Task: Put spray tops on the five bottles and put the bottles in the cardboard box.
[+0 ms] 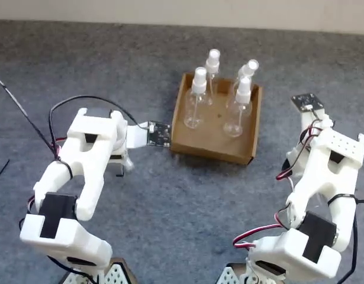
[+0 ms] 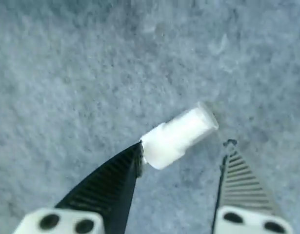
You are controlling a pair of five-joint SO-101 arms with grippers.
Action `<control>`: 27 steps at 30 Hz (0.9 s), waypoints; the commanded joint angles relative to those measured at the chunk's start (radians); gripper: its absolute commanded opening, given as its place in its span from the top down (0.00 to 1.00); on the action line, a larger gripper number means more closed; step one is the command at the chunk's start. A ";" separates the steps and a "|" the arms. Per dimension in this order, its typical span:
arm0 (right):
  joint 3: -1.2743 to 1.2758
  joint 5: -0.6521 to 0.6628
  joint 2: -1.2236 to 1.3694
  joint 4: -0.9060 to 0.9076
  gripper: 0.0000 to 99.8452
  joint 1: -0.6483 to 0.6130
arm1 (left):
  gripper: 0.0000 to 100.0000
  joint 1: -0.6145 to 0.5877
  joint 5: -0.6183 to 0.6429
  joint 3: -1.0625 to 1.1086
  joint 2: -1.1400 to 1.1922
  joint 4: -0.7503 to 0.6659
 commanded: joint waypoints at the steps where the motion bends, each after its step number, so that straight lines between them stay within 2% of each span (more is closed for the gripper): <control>1: -0.015 0.008 -0.015 -0.007 1.00 -0.012 | 0.76 0.021 -0.327 -0.005 -0.031 -0.006; 10: -0.015 0.008 -0.015 -0.005 1.00 -0.008 | 0.77 0.054 -0.327 0.016 0.033 -0.014; 17: -0.015 0.008 -0.016 -0.005 1.00 -0.013 | 0.90 -0.013 -0.324 0.016 0.085 -0.005; 22: -0.019 0.008 -0.019 -0.005 1.00 -0.013 | 0.98 -0.030 -0.141 0.008 -0.012 0.049; 27: -0.064 0.000 -0.133 -0.005 1.00 -0.053 | 1.00 -0.030 0.048 -0.018 -0.191 0.190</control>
